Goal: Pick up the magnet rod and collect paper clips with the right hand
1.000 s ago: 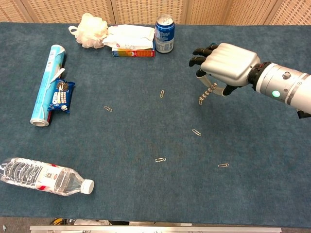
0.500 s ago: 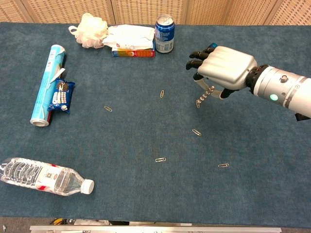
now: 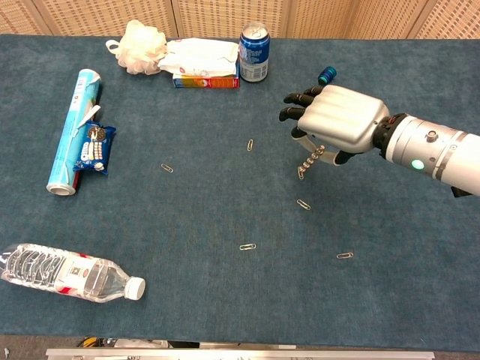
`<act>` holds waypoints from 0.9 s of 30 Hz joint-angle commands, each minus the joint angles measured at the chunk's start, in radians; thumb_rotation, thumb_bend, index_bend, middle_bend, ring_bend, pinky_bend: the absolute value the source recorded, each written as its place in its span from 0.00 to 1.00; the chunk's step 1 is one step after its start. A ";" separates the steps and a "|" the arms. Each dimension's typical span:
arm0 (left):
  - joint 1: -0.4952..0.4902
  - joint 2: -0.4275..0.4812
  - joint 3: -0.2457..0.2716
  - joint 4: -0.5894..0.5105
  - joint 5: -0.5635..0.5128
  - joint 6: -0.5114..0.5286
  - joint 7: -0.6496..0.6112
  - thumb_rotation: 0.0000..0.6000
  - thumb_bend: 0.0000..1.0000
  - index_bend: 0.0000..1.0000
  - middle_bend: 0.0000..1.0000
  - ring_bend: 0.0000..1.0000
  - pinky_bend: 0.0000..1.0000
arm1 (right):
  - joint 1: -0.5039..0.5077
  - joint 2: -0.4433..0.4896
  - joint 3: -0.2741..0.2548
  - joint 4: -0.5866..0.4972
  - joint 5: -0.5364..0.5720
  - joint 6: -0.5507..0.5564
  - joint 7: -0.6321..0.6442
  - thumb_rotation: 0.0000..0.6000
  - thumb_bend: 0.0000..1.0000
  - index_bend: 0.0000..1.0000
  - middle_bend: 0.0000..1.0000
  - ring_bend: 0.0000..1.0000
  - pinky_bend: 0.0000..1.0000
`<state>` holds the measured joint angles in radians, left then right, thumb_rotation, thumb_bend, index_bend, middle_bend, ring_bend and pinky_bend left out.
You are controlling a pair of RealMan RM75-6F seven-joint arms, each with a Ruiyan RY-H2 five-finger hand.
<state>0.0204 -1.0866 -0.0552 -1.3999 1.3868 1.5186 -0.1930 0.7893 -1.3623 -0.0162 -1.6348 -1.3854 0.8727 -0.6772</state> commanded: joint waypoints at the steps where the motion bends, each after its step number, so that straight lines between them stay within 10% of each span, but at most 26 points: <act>1: 0.008 -0.005 -0.003 0.016 -0.011 -0.002 -0.019 1.00 0.30 0.49 0.44 0.42 0.66 | -0.001 -0.003 -0.003 -0.004 -0.005 -0.001 -0.005 1.00 0.27 0.60 0.19 0.07 0.19; 27: 0.036 -0.023 -0.013 0.095 -0.026 -0.011 -0.056 1.00 0.30 0.49 0.44 0.42 0.66 | -0.027 0.000 -0.053 -0.056 -0.077 -0.004 -0.040 1.00 0.27 0.60 0.19 0.08 0.19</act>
<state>0.0569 -1.1090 -0.0679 -1.3046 1.3605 1.5080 -0.2489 0.7624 -1.3628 -0.0700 -1.6909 -1.4620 0.8688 -0.7176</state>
